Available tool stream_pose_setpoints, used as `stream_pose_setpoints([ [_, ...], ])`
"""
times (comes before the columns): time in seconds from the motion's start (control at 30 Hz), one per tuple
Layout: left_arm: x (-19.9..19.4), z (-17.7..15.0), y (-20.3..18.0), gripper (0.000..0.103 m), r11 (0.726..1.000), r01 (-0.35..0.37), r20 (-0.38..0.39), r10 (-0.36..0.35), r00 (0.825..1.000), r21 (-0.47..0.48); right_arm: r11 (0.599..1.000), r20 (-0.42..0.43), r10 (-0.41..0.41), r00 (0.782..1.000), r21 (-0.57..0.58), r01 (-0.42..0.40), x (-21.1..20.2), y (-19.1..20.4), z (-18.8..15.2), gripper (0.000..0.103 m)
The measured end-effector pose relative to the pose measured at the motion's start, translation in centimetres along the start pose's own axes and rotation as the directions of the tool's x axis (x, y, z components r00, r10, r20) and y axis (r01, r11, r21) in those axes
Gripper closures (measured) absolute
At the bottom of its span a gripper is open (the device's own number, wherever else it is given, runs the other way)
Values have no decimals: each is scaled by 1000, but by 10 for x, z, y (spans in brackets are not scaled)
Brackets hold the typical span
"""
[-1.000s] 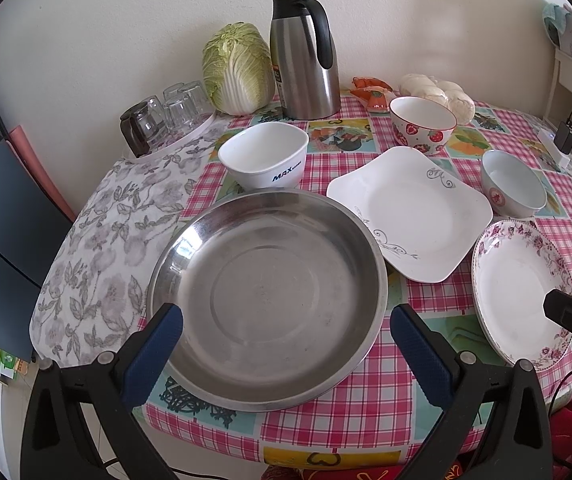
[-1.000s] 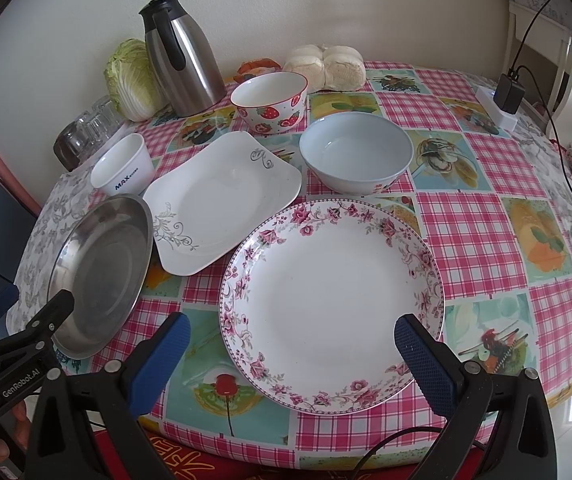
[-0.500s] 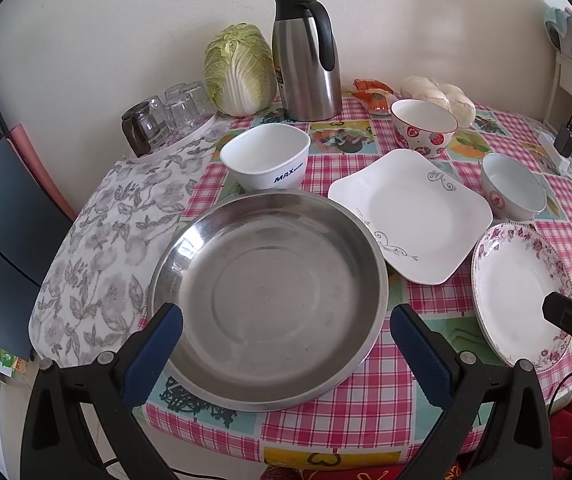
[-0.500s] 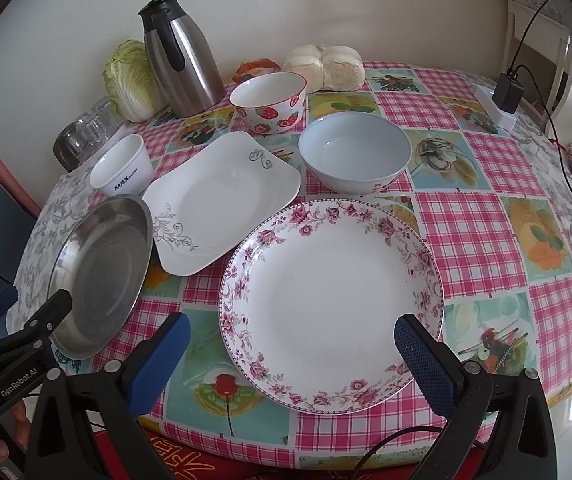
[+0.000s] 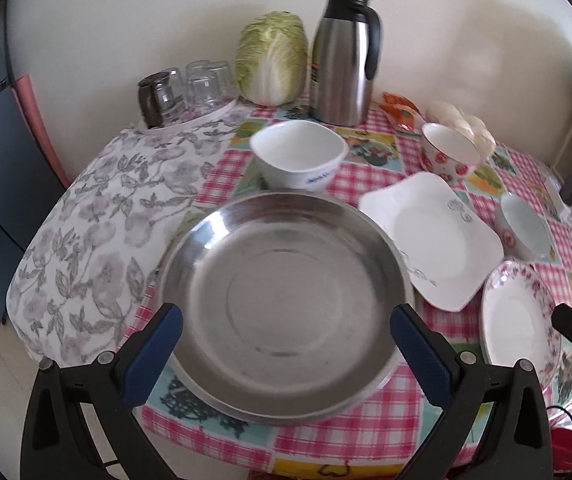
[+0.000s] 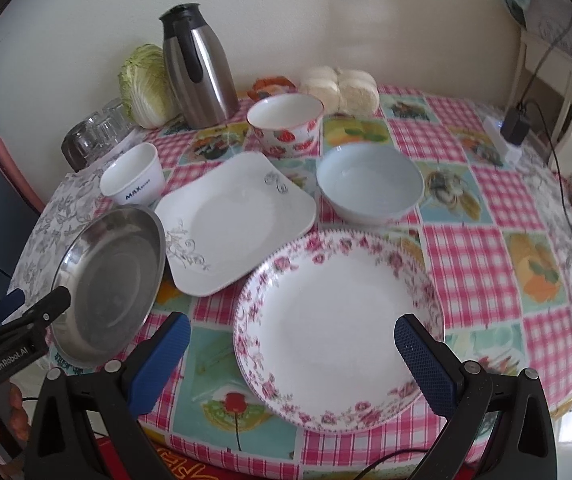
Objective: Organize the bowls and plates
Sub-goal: 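Move the right gripper to the steel basin rim and close on it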
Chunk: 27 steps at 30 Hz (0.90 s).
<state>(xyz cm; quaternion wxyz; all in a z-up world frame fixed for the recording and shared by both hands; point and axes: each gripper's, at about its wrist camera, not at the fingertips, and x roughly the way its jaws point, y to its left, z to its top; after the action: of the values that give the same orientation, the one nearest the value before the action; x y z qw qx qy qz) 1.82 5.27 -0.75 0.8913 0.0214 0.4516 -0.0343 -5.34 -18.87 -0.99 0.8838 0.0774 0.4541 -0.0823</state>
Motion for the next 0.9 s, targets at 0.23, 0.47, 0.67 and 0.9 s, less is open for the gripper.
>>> stream_pose_setpoints([
  [0.23,3,7,43,0,993,22,56,-15,998,-120,996,30,84,996,-26,-83,3,22,17,0],
  [0.47,17,10,67,0,991,30,59,-22,998,-133,986,-18,150,988,-68,-151,23,50,22,0],
  [0.67,28,7,76,0,992,12,73,-3,997,-123,977,-83,191,978,-84,-198,48,68,20,10],
  [0.9,51,8,96,0,987,19,32,-14,999,-158,959,-129,252,959,-103,-266,69,80,18,26],
])
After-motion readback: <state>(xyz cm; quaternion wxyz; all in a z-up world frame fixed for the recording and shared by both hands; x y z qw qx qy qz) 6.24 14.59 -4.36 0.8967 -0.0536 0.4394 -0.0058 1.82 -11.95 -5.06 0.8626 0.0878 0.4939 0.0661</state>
